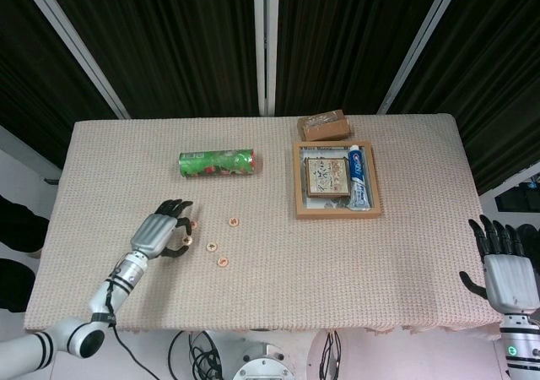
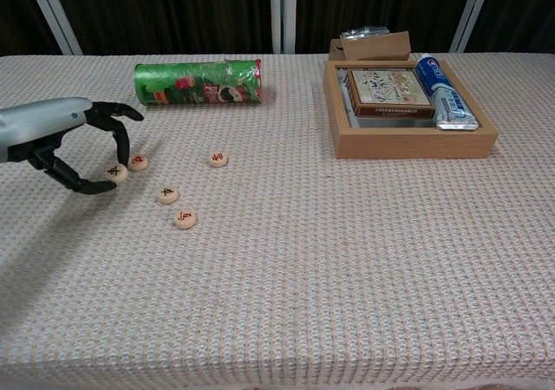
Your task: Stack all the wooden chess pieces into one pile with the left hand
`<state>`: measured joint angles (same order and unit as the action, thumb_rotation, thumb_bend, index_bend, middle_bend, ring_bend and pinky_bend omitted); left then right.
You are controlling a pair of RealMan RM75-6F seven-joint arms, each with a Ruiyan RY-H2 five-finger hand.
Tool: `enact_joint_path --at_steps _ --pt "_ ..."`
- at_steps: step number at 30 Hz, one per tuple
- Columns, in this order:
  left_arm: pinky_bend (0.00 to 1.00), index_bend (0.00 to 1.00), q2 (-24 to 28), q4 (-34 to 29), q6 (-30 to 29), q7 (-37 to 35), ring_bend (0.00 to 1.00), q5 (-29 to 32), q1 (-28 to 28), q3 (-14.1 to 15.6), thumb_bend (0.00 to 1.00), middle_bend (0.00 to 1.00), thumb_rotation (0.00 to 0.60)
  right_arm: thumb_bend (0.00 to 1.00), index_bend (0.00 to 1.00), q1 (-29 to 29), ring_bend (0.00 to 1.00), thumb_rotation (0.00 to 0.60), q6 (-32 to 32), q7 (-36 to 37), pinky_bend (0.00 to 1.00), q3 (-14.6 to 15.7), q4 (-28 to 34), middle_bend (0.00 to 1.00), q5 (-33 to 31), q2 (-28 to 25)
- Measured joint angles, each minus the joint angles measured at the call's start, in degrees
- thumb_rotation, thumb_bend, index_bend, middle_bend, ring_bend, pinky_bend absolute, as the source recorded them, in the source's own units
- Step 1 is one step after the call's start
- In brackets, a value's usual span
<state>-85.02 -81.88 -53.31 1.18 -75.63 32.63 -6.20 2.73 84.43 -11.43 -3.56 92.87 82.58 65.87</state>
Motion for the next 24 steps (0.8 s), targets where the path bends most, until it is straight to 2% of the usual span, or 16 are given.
enact_joint_path --at_steps 7,16,24 --pt "0.03 0.49 -1.3 3.0 3.9 -0.1 0.0 3.3 3.1 -2.0 0.28 0.07 0.6 0.15 0.0 0.2 0.0 0.6 -0.2 -0.3 0.0 -0.1 0.6 0.0 0.0 -0.4" --pt "0.03 0.48 -4.4 8.9 7.2 0.7 0.0 7.0 5.8 -3.2 0.28 0.07 0.6 0.15 0.0 0.2 0.0 0.6 -0.6 -0.4 0.0 -0.1 0.7 0.0 -0.8 -0.5" --pt "0.03 0.47 -4.7 9.8 7.6 0.1 0.0 7.9 6.6 -3.5 0.28 0.07 0.6 0.15 0.0 0.2 0.0 0.6 -1.0 -0.3 0.0 -0.2 0.5 0.0 -1.3 -0.5"
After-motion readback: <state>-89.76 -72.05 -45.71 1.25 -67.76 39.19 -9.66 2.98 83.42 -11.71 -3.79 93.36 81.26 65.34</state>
